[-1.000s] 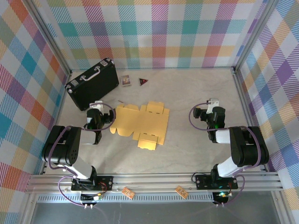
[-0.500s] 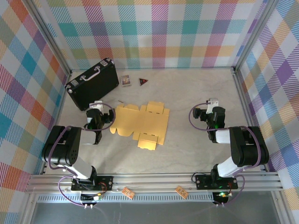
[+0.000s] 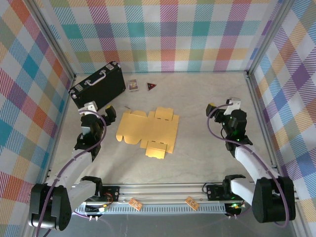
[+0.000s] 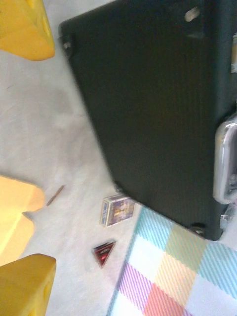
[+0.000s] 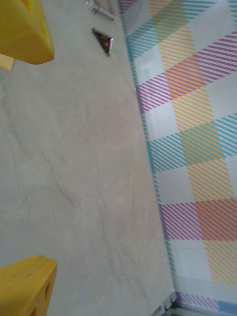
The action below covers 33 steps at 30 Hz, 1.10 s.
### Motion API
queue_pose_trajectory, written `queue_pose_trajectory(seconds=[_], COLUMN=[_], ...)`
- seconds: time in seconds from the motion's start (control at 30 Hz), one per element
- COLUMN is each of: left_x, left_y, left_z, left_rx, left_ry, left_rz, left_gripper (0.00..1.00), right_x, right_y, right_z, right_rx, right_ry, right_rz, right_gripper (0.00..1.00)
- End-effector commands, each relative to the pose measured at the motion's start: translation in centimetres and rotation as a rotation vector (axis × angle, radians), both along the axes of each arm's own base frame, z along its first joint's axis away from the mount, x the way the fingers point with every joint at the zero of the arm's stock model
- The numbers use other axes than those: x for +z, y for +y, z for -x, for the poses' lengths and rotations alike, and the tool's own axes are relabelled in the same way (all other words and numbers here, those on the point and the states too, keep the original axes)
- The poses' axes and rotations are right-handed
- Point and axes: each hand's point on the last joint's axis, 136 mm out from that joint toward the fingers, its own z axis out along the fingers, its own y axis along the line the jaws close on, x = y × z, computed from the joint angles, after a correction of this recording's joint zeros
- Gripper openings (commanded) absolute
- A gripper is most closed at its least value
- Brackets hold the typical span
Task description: Fold the paper box
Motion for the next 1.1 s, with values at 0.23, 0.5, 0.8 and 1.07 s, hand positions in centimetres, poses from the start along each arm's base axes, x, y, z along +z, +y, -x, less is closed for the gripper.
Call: queue_pose_trajectory(seconds=[0.23, 0.5, 0.8, 1.07], left_x=[-7.1, -11.7, -13.9, -13.7], left_y=[-9.4, -9.4, -8.0, -9.6], left_z=[2.2, 3.0, 1.9, 1.3], left_rx=[-0.355, -0.317, -0.243, -0.308], left_ry=[0.500, 0.637, 0.718, 0.725], left_rz=[0.328, 0.254, 0.161, 0.142], left_gripper=[0.86, 0.83, 0.79, 0.62], right_x=[-3.8, -5.7, -9.0, -11.9], right_y=[7.8, 14.6, 19.9, 21.8], right_z=[5.3, 8.2, 8.4, 7.5], right_rx=[0.297, 0.507, 0.547, 0.534], right_ry=[0.420, 0.618, 0.806, 0.896], right_rz=[-0.488, -0.510, -0.529, -0.539], right_gripper=[0.92, 0.89, 0.83, 0.81])
